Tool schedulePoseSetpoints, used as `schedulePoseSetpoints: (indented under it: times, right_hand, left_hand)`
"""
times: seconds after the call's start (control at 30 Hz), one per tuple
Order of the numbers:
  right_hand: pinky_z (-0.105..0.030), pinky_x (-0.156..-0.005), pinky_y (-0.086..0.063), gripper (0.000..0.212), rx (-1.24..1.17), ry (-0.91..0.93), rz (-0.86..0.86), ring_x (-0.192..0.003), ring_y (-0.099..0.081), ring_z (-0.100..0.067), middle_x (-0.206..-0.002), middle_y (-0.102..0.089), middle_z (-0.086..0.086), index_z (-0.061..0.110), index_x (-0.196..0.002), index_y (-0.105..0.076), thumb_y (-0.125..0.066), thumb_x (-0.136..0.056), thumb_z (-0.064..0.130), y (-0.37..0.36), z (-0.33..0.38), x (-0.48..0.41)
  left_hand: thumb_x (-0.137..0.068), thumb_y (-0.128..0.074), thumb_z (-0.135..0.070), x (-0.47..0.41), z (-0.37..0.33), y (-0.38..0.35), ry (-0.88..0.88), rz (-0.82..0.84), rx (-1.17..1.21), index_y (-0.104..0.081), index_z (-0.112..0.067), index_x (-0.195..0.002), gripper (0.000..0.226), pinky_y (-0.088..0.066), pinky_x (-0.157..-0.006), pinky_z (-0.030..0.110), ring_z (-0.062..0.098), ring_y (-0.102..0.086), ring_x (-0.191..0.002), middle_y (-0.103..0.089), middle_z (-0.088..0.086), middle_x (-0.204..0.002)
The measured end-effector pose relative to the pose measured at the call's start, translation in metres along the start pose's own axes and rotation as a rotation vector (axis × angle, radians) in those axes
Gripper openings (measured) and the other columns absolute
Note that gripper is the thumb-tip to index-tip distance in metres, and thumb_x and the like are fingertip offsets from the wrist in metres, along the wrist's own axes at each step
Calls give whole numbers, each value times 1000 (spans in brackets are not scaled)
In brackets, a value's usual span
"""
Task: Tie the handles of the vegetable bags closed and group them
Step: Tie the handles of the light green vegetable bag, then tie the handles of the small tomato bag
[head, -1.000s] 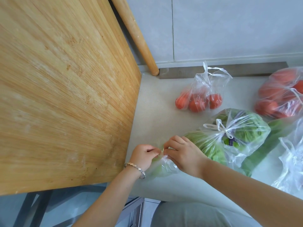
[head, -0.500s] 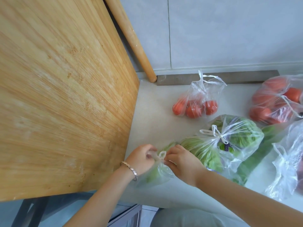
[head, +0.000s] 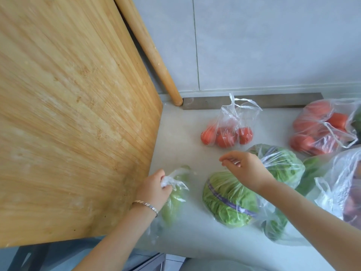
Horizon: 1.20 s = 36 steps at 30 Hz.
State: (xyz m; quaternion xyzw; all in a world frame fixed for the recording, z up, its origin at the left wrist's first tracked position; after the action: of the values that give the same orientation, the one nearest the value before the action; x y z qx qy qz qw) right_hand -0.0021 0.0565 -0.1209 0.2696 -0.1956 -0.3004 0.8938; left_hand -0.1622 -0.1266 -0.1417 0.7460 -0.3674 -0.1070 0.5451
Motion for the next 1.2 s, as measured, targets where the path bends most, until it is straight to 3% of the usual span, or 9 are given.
schedulePoseSetpoints:
  times: [0.17, 0.37, 0.6, 0.67, 0.73, 0.83, 0.93, 1.07, 1.2]
  right_hand:
    - [-17, -75, -44, 16, 44, -28, -9, -73, -54, -3, -84, -63, 6, 15, -99, -69, -57, -88, 12, 17, -14, -4]
    - [-16, -76, -41, 17, 59, -25, -89, -74, -53, -7, -85, -61, 5, 13, -98, -70, -57, -87, 12, 39, -15, -37]
    - [-36, -96, -43, 35, 287, -60, -260, -113, -49, -27, -123, -49, -11, 12, -121, -56, -53, -86, 10, 76, -23, -108]
    - [-39, -100, -38, 41, 481, -101, -208, -122, -37, -28, -130, -40, -12, 16, -129, -47, -53, -88, 19, 79, -29, -126]
    - [-38, -104, -32, 43, 655, -139, -111, -128, -28, -28, -137, -29, -11, 20, -132, -42, -52, -90, 28, 79, -40, -140]
    - [-38, -108, -25, 30, 638, -152, -25, -134, -21, -26, -145, -22, -8, 19, -120, -54, -43, -95, 32, 75, -56, -155]
    - [-31, -105, -28, 31, 264, -86, -54, -126, -34, -21, -139, -39, -5, 13, -86, -63, -37, -97, 25, 76, -62, -157]
    - [-8, -73, -39, 32, -317, -78, -112, -77, -56, -4, -84, -64, 1, 9, -81, -64, -39, -97, 22, 77, -47, -141]
    - [-15, -64, -42, 44, -555, -33, -107, -54, -52, -6, -58, -48, -6, 10, -56, -41, -34, -99, 15, 70, -25, -131]
  left_hand:
    - [-84, -52, -19, -8, -1, 4, 107, 27, -76, -39, -14, -80, 15, -29, -47, 26, 20, -39, -52, -40, -1, -57]
    - [-84, -49, -38, -45, -71, 14, 25, 272, -408, -42, -15, -119, 42, -42, -93, 37, 31, -47, -113, -42, 9, -124]
    - [-82, -60, -37, -127, -177, 6, -247, 16, 68, -32, -10, -134, 65, -35, -103, 38, 28, -37, -127, -38, 9, -138]
    - [-79, -64, -39, -149, -192, -4, -178, 109, 185, -43, -12, -127, 59, -38, -101, 36, 25, -43, -122, -43, 9, -133]
    - [-78, -65, -36, -165, -201, -15, -155, 165, 292, -59, -10, -89, 28, -44, -75, 30, 22, -54, -88, -57, 8, -101]
    - [-87, -53, -23, -170, -204, -22, -224, 170, 387, -40, -13, -53, 38, -28, -51, 27, 16, -35, -54, -37, 2, -58]
    - [-93, -45, -21, -163, -194, -20, -115, 158, 827, -51, -19, -59, 34, -37, -57, 19, 6, -49, -56, -53, -8, -54]
    - [-91, -44, -14, -163, -163, -19, 25, 82, 1416, -45, -16, -52, 39, -47, -56, 26, 15, -47, -48, -44, -6, -47]
    - [-96, -28, 0, -149, -135, -6, 23, 64, 1475, -38, -15, -54, 46, -27, -44, 15, 2, -30, -36, -35, -10, -41]
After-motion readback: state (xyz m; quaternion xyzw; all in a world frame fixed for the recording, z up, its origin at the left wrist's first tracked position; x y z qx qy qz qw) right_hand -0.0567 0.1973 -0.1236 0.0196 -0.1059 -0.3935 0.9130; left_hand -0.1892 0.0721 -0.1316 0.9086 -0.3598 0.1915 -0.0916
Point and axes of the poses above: each hand's wrist, its own x-axis away from the middle knuckle, its own y-axis out of the back of the hand, z = x × y, the point moved 1 cm from there along -x, towards the middle knuckle
